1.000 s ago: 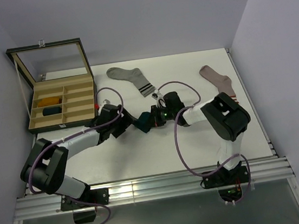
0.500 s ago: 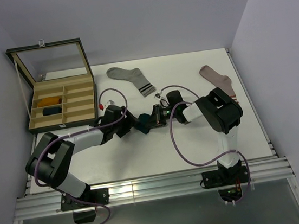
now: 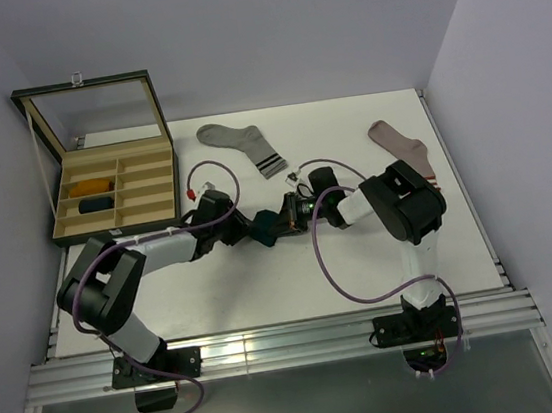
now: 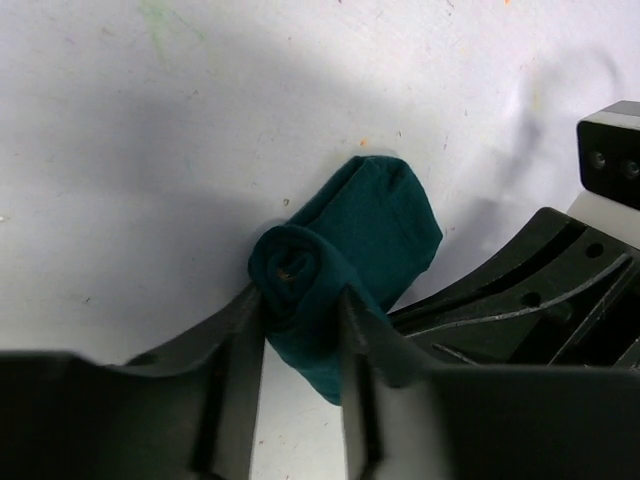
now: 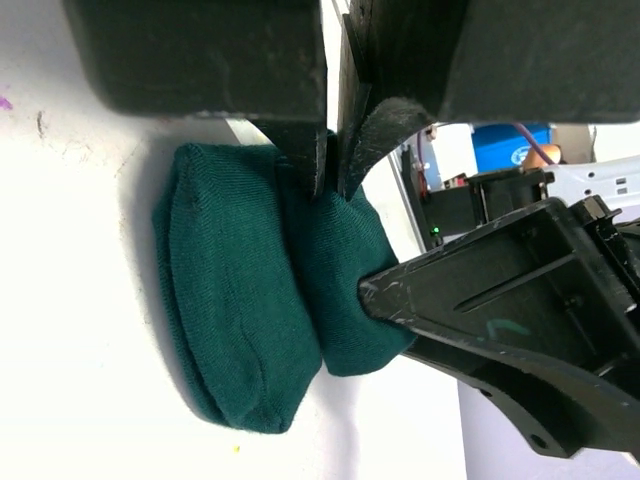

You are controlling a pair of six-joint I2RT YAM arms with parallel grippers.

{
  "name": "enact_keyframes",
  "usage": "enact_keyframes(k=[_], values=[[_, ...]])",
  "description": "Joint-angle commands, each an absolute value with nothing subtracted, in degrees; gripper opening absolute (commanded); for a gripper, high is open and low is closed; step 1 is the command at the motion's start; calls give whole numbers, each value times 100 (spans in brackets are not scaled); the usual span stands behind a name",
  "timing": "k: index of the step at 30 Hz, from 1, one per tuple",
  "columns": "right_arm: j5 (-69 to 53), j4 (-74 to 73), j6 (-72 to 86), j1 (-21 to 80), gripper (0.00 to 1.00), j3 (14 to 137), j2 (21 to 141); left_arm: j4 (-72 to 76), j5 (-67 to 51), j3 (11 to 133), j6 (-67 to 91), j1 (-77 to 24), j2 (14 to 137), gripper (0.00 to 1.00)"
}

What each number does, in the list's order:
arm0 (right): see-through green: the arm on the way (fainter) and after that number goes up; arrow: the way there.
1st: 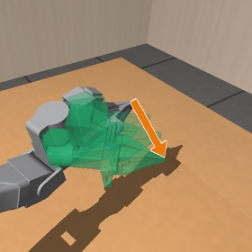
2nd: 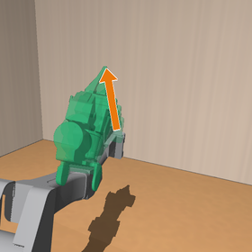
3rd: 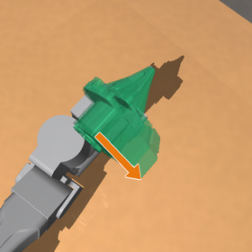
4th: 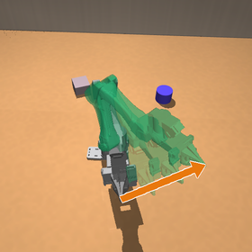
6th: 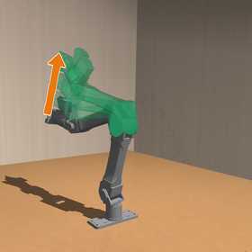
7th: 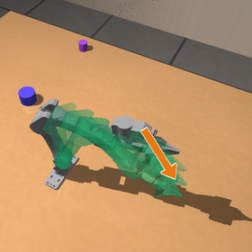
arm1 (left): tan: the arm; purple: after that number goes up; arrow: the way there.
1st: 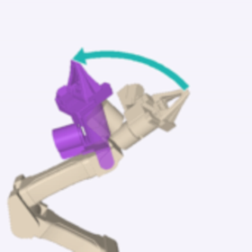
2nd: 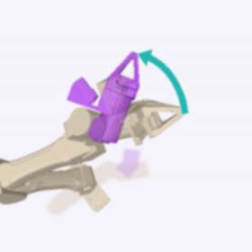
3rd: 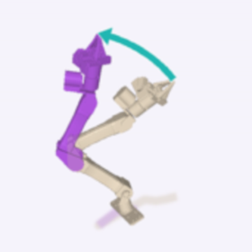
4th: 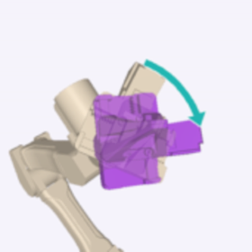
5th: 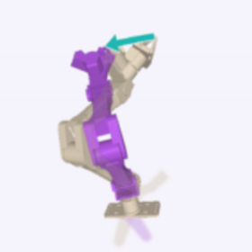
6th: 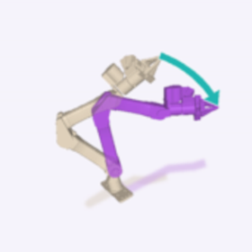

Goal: Roll the socks
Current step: Roll the sock at the center of the board.

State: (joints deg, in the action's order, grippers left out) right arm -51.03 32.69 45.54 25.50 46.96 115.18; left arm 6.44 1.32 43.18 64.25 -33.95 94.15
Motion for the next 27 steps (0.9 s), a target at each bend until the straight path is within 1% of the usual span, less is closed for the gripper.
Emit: enact_keyframes(k=[1,2,3,5,6,9,10,11,14,15,17,18,21,27], values=[[-4352,2277,4026,2575,5,4491,11532,159,202,4508,6276,-3445,9641,31],[-4281,2259,3956,2593,8,4456,11314,97,211,4604,6241,-3454,9668,28],[-4193,2180,3764,2619,15,4430,11172,44,228,4658,6162,-3472,9677,23],[-3763,2040,3499,2724,24,4368,10715,-228,246,4825,6074,-3489,9721,19],[-3553,1874,3220,2786,33,4325,10549,-298,263,4895,5960,-3515,9738,16],[-2587,1653,2736,3049,44,4202,9846,-737,307,5185,5714,-3551,9817,13],[-2340,1670,2629,3128,47,4140,9670,-834,351,5333,5652,-3559,9861,13],[-1720,1696,2393,3338,49,4087,9320,-1009,352,5387,5599,-3568,9870,12],[-733,1757,1822,3769,52,3912,8870,-1299,360,5616,5388,-3577,9940,12],[-173,1836,1680,4110,54,3850,8685,-1353,343,5660,5301,-3577,9975,12],[270,1933,1373,4428,54,3841,8579,-1476,290,5783,5195,-3577,10002,12],[655,1942,1267,4691,55,3867,8578,-1529,264,5827,5160,-3577,10037,12],[1280,1907,915,5131,55,4042,8779,-1678,176,6020,5054,-3577,10125,12],[2161,1977,475,5703,56,4333,9263,-1819,158,6143,4940,-3577,10178,12]])
